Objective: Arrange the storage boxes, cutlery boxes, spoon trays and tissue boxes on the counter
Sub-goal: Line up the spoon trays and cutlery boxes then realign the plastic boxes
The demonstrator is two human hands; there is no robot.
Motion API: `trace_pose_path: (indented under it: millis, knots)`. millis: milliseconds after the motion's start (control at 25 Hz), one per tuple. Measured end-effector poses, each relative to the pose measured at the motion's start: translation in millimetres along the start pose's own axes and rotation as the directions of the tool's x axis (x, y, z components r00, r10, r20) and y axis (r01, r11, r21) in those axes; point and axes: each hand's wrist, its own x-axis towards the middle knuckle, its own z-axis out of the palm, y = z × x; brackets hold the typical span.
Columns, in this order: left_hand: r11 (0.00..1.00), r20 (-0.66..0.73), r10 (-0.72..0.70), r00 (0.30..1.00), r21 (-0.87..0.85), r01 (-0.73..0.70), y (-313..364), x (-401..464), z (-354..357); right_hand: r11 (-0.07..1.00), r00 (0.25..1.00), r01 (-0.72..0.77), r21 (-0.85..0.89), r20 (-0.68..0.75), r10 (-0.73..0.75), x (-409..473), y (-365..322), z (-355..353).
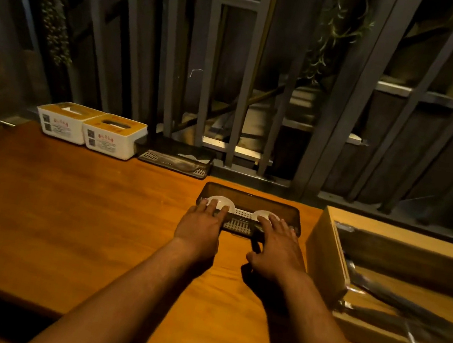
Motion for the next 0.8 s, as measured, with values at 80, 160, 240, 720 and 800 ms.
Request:
trace_pose_path:
  millis: [80, 160, 240, 720, 800]
  knots:
    - [1.000, 0.013, 0.004, 1.000, 0.012, -0.004, -8.5, 38.1, 3.9, 1.000, 1.000, -0.021, -0.013, 0.000, 0.021, 36.6, 0.6, -0.4]
    - [1.000, 0.008, 0.008, 1.000, 0.011, -0.008, -18.7, 75.3, 8.9, 0.999, 0.999, -0.032, -0.023, -0.014, 0.032, 72.2, 1.3, 0.0]
    - [1.000, 0.008, -0.003, 1.000, -0.011, 0.003, -27.3, 107.3, 16.5, 0.998, 0.999, -0.041, -0.038, -0.007, 0.040, 106.3, 2.1, 2.1]
    - [0.999, 0.022, -0.021, 1.000, 0.046, 0.020, -38.8, 181.9, 38.9, 0.988, 0.999, -0.037, -0.152, 0.026, 0.041, 186.6, 8.6, 4.3]
    - [0.996, 0.037, -0.030, 0.999, 0.082, 0.027, -35.7, 180.5, 37.5, 0.987, 0.996, -0.053, -0.153, 0.068, 0.064, 187.7, 5.9, -2.2]
